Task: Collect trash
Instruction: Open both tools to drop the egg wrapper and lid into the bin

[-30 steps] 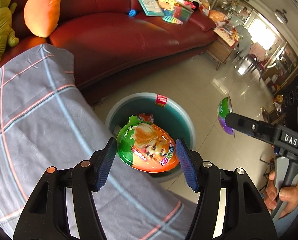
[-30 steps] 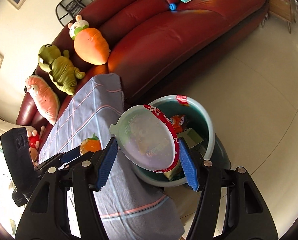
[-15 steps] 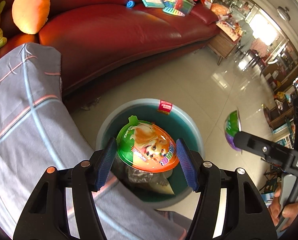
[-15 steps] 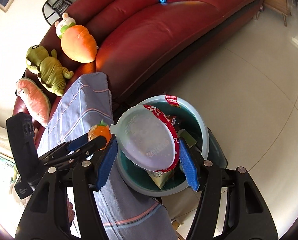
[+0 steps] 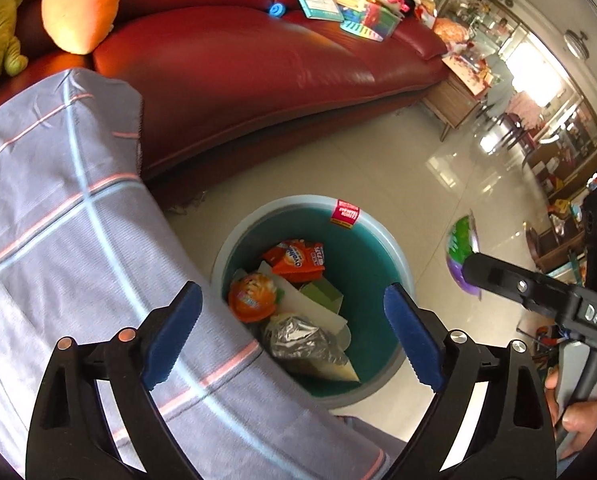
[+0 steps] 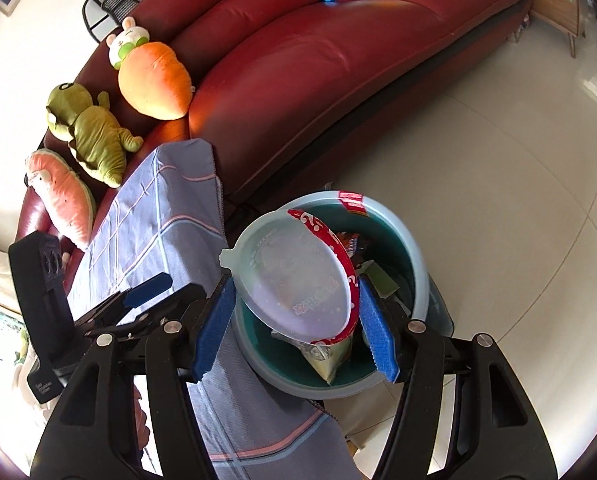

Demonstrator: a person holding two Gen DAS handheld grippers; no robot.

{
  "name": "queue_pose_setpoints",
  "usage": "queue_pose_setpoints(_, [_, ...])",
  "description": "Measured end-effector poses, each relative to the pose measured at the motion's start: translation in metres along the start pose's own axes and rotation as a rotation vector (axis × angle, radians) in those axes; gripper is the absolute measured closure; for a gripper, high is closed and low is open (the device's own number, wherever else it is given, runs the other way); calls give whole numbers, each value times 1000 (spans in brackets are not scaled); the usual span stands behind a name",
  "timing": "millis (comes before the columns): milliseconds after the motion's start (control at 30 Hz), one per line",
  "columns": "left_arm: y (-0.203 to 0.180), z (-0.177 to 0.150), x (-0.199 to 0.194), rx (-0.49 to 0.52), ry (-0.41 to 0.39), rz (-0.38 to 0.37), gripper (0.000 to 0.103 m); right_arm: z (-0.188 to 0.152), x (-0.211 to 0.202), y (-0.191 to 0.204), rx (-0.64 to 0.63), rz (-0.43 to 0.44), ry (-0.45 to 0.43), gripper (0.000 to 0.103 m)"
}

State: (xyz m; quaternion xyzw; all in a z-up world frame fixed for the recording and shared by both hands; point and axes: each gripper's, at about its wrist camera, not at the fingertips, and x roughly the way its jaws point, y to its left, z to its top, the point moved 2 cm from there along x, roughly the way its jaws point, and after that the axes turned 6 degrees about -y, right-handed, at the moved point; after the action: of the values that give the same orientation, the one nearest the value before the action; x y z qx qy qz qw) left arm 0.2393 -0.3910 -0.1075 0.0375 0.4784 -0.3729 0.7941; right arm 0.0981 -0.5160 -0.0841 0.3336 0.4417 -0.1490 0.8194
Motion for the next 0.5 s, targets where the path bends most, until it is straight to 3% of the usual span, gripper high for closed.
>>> queue_pose_setpoints(400, [15, -19, -41, -2, -40, 21, 6, 10, 21, 43, -98, -5, 17, 43])
queue_pose_setpoints(467, [20, -20, -44, -14, -44, 18, 6, 12, 24, 50, -110, -11, 16, 30])
queue_pose_setpoints(500, [22, -21, -46, -19, -44, 16, 6, 12, 24, 53, -116, -14, 12, 30])
